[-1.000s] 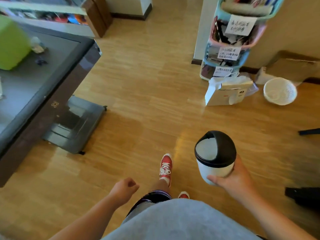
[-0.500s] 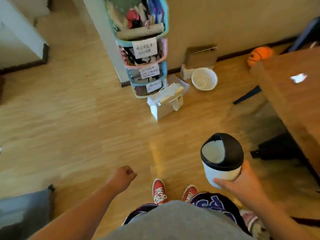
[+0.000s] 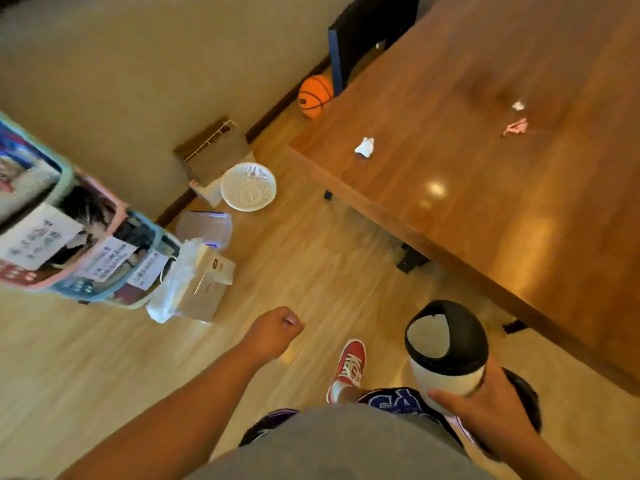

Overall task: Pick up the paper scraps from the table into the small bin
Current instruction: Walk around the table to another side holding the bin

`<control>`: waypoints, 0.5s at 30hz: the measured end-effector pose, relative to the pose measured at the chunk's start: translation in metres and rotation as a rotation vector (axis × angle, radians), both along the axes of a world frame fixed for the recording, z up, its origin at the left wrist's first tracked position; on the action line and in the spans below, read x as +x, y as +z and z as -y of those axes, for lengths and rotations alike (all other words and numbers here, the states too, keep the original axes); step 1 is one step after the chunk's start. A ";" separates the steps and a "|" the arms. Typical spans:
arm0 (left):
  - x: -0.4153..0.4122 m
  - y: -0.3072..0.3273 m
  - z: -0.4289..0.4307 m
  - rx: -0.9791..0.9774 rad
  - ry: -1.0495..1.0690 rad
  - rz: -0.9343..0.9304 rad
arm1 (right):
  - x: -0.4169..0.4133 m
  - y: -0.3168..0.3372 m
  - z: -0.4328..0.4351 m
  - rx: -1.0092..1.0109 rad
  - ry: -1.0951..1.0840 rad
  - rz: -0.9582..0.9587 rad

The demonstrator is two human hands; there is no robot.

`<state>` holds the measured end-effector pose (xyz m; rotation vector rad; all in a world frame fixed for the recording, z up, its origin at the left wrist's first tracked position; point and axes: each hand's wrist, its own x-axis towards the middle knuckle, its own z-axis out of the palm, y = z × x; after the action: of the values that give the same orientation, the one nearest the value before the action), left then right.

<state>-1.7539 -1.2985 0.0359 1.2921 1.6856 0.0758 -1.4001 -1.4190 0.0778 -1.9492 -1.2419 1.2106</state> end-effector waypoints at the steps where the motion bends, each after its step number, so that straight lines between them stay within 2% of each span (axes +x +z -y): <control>1: 0.005 0.001 -0.011 -0.008 -0.019 -0.004 | 0.004 0.000 -0.012 -0.009 -0.014 0.007; 10: -0.023 0.005 -0.081 -0.067 -0.093 -0.184 | -0.011 0.023 -0.159 0.109 0.048 -0.053; 15: -0.026 0.007 -0.147 -0.010 -0.127 -0.168 | -0.025 0.034 -0.229 0.190 0.005 -0.072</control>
<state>-1.7799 -1.1519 0.0427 1.4271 1.7376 -0.1196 -1.4254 -1.1898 0.1120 -1.7516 -1.2756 1.1122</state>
